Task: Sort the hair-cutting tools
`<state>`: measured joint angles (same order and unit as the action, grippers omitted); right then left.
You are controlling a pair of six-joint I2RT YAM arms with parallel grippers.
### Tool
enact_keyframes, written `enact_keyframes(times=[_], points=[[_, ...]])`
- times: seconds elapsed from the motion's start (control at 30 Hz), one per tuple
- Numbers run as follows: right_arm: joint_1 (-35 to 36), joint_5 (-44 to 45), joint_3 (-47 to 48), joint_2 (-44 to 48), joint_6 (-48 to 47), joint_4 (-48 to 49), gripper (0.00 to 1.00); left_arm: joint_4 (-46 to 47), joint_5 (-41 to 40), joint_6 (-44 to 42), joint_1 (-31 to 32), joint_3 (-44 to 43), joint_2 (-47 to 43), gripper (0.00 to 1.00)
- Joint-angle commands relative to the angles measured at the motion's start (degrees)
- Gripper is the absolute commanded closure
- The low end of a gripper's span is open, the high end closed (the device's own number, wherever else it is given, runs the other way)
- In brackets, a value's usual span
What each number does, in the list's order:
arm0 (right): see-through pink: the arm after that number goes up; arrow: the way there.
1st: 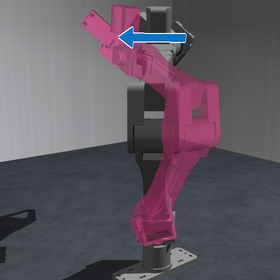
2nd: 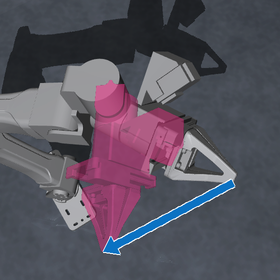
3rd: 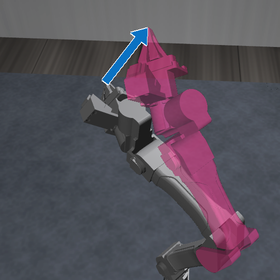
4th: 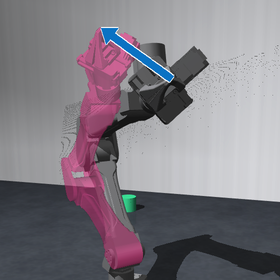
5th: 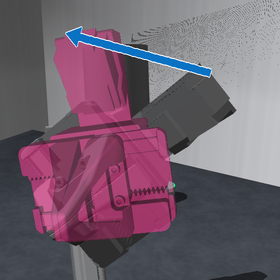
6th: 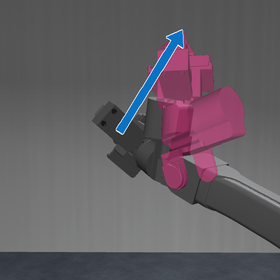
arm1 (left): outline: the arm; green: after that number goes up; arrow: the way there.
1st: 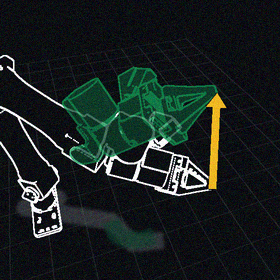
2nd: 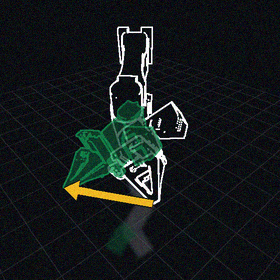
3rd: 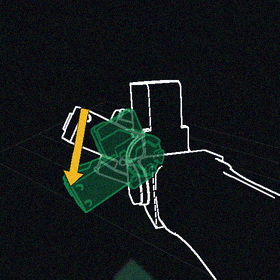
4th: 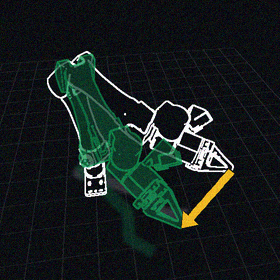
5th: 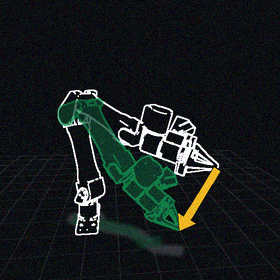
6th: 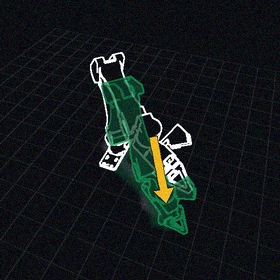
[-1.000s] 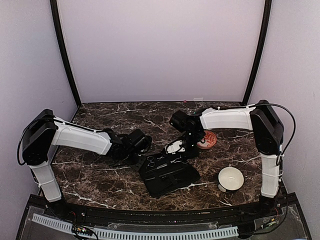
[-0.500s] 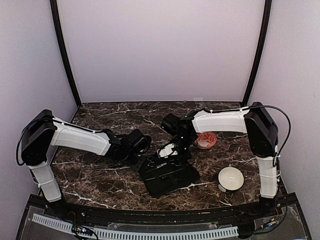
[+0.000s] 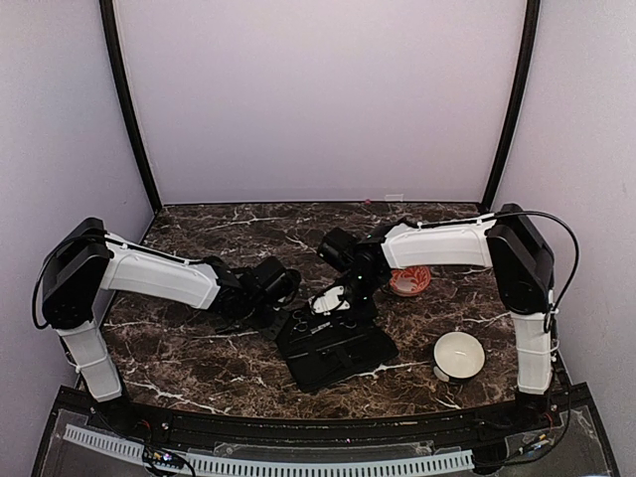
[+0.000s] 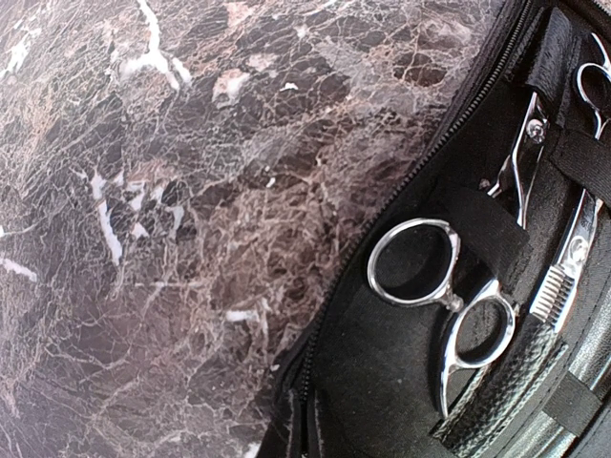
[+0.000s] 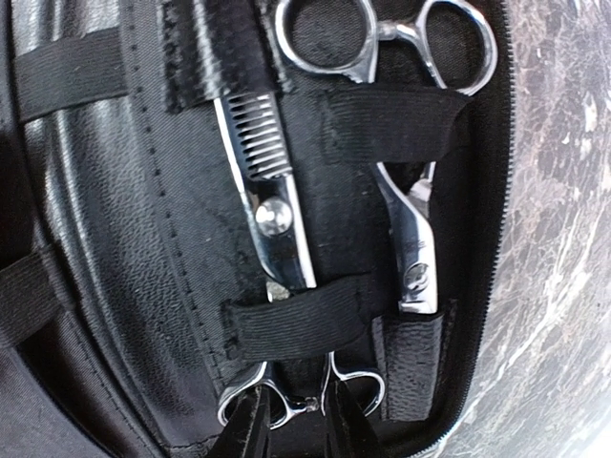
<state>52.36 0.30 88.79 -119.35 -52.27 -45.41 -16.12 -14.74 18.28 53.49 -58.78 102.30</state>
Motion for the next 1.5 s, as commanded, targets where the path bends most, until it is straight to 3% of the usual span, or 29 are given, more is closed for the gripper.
enact_keyframes(times=[0.0,0.3,0.5,0.67,0.87,0.97,1.0,1.07,1.3,1.47], points=[[0.79,1.10,-1.58,-0.20,1.28,5.44,0.81,0.08,1.56,0.48,-0.07,0.83,-2.28,1.00],[0.72,0.31,-1.61,0.48,2.15,4.28,0.79,-0.21,1.24,0.53,-0.06,0.71,-2.61,1.00],[-0.44,3.62,-1.26,5.03,3.07,3.51,0.60,-3.18,0.33,0.62,-0.10,-1.00,-3.38,0.99],[-2.09,1.41,-0.25,10.48,4.54,-0.17,0.55,-7.38,-0.79,0.79,-0.06,-4.12,-6.01,0.82],[-4.07,1.89,-5.50,18.27,8.83,3.11,0.53,-7.39,-0.22,-0.57,-0.11,-4.79,-12.47,0.45],[-6.15,2.25,-8.89,22.15,12.51,7.33,0.48,-8.50,2.04,-2.03,-0.30,-5.96,-12.39,0.39],[-7.46,1.84,-10.02,23.32,14.28,8.99,0.40,-9.41,2.75,-2.32,-0.44,-6.79,-11.76,0.38],[-9.92,-1.61,-11.72,24.96,18.22,10.99,0.03,-11.17,3.70,-3.13,-0.61,-8.61,-10.22,0.38],[-14.83,-16.21,-16.18,27.33,23.90,8.67,0.01,-13.44,11.94,-5.77,-4.68,-13.20,-5.21,0.53],[-13.89,-23.24,-21.51,32.47,21.80,6.16,0.01,-16.71,15.61,-8.68,-6.31,-16.97,-1.31,0.49]])
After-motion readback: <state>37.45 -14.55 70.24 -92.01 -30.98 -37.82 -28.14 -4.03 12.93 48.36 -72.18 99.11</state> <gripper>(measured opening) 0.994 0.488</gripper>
